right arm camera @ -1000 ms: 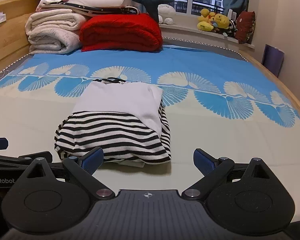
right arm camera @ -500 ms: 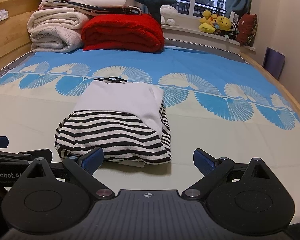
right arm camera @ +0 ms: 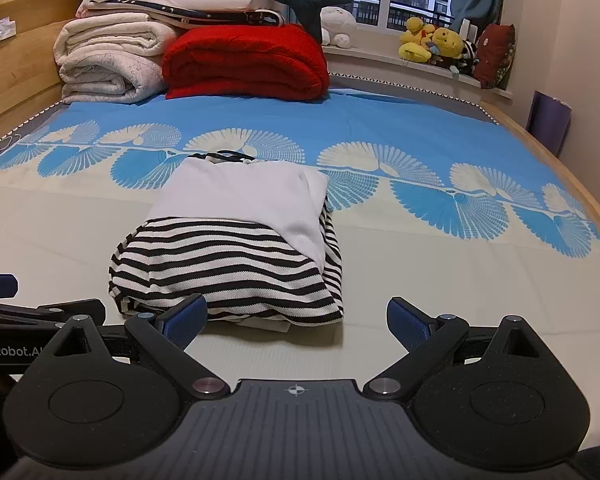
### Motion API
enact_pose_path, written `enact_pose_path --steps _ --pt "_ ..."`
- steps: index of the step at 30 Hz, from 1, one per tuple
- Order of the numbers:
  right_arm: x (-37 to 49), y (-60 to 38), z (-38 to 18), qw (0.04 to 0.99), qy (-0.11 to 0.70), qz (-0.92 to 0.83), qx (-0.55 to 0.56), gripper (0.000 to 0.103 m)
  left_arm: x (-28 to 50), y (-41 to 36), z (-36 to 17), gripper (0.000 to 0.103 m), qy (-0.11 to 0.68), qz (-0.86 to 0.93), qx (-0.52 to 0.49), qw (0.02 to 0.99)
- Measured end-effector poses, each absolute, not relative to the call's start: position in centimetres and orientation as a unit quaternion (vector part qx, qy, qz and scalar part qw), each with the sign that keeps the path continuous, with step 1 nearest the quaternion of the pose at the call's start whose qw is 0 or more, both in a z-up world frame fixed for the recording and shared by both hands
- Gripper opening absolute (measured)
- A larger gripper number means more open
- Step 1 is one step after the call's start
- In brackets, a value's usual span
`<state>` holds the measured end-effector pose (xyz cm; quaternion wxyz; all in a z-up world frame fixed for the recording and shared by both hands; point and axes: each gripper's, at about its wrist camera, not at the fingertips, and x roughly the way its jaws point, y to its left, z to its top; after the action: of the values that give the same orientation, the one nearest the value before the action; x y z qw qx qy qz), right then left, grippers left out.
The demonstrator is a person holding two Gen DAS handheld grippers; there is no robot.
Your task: Fold small clothes
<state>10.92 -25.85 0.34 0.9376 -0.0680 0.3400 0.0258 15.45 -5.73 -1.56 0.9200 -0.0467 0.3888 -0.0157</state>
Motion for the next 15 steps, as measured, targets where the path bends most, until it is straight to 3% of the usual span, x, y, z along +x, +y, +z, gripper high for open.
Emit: enact_pose_path --steps 15 --pt "10.99 -25.98 0.15 0.936 0.344 0.025 -0.067 0.096 15.51 -5.65 -1.58 0.102 0.388 -0.017 -0.048 0.92"
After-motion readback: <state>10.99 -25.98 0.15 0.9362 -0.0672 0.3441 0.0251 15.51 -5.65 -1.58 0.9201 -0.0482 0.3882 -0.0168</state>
